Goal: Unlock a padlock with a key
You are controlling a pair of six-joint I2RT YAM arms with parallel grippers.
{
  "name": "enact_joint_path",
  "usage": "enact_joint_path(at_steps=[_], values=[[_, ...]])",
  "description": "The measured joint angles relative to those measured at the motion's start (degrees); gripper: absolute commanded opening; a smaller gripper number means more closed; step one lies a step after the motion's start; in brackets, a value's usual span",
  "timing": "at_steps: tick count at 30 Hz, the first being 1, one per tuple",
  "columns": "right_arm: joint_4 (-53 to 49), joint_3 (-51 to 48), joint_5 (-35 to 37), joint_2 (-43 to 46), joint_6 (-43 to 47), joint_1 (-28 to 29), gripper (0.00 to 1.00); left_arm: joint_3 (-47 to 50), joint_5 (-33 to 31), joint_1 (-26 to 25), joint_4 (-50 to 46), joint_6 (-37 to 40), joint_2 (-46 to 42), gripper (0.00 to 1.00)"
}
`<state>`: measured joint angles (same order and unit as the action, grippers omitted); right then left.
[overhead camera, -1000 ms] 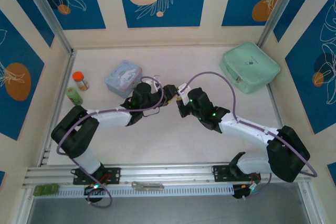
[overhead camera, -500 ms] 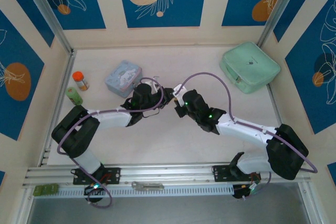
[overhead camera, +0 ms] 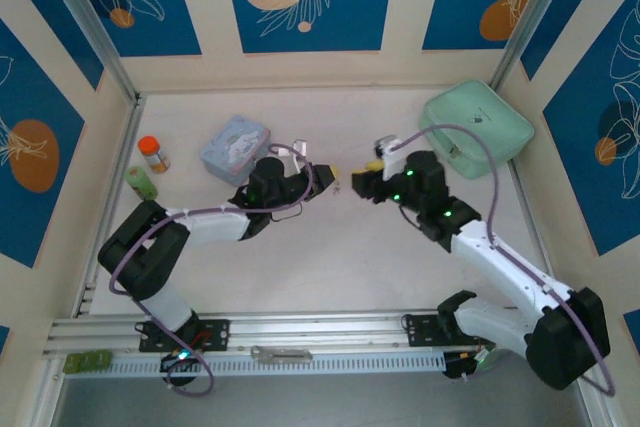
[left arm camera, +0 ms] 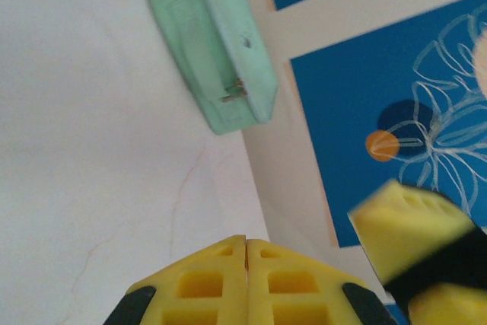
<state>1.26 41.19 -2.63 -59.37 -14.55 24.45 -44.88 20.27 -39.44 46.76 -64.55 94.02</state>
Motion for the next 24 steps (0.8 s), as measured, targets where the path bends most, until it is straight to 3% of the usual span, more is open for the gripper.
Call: enact_joint_path(at_steps=[5,10,15,24], values=[[4.5,-1.9,-18.9,-3.7,-10.5,-9.2,0.48,0.0,6.0,1.5,9.8,2.0,1.7,0.0],[8.7,-2.5,-30.7,-8.8,-17.4,-10.2,0.47,0.0,8.9,1.7,12.1,4.1,2.1,0.0],[12.6,-2.8,-34.5,-9.1,-20.7,-10.0,0.43,0.0,9.6,1.7,12.2,6.1,2.1,0.0],[15.8,-2.8,-35.1,-10.1,-22.0,-7.8,0.37,0.0,9.7,1.1,13.4,5.9,2.1,0.0]])
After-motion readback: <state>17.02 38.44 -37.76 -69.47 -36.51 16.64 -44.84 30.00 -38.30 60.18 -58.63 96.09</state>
